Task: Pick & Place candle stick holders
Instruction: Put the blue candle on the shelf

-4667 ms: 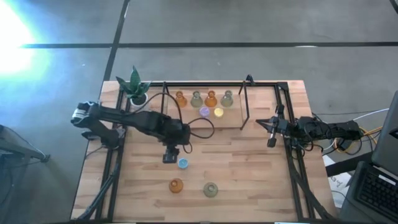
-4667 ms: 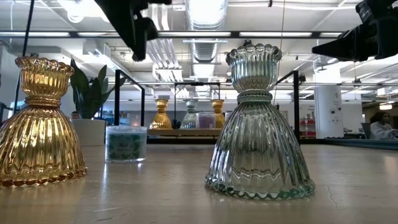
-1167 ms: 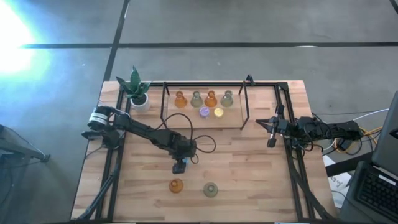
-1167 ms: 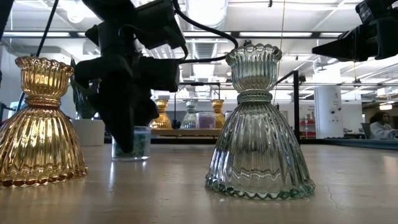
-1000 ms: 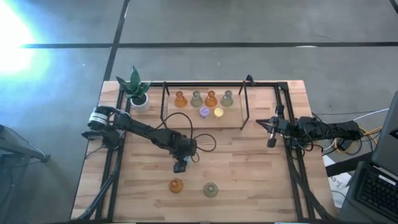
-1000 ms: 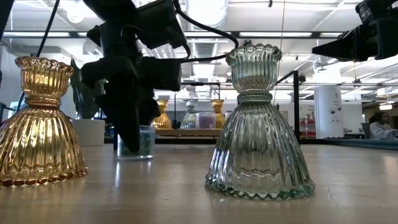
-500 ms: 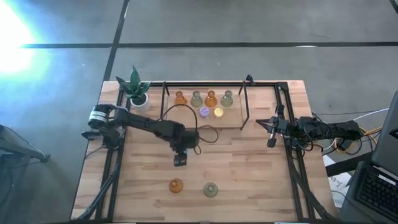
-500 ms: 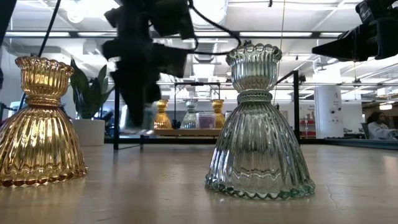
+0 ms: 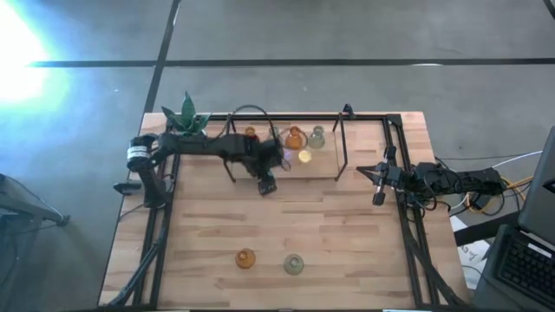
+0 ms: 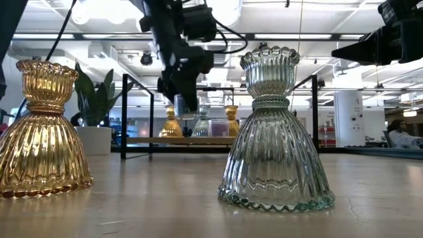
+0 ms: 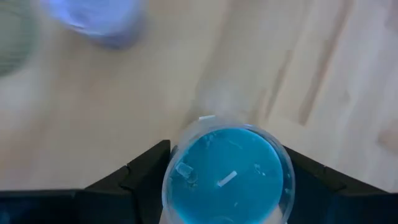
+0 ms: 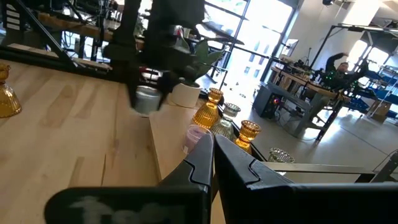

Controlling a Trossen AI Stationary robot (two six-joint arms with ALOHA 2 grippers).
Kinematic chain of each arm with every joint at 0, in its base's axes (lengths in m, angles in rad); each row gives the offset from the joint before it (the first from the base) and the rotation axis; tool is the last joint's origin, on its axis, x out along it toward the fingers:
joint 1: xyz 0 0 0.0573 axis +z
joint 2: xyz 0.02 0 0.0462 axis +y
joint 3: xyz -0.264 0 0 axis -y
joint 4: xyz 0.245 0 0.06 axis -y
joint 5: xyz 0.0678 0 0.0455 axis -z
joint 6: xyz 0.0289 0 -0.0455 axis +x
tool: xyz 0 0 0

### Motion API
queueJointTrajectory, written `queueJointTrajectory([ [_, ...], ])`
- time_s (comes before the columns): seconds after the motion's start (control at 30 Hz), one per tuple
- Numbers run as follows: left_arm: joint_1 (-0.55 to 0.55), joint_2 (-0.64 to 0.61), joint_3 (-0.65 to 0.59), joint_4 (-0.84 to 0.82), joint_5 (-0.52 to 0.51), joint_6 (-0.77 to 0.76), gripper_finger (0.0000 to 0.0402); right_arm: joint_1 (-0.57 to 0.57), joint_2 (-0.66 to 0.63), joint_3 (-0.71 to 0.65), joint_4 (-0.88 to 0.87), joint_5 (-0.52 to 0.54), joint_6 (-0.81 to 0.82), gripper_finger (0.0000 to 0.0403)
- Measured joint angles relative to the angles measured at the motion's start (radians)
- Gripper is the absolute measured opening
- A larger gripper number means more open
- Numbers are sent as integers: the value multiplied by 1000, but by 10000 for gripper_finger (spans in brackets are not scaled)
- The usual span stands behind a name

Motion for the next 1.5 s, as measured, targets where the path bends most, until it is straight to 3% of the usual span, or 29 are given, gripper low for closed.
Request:
queueJointTrajectory([
  [0.4, 159, 0, 5, 29, -62, -85, 246, 0, 0, 0, 0, 0, 0, 8],
  [1.5, 187, 89, 3, 96, -156, -102, 246, 0, 0, 0, 0, 0, 0, 8],
])
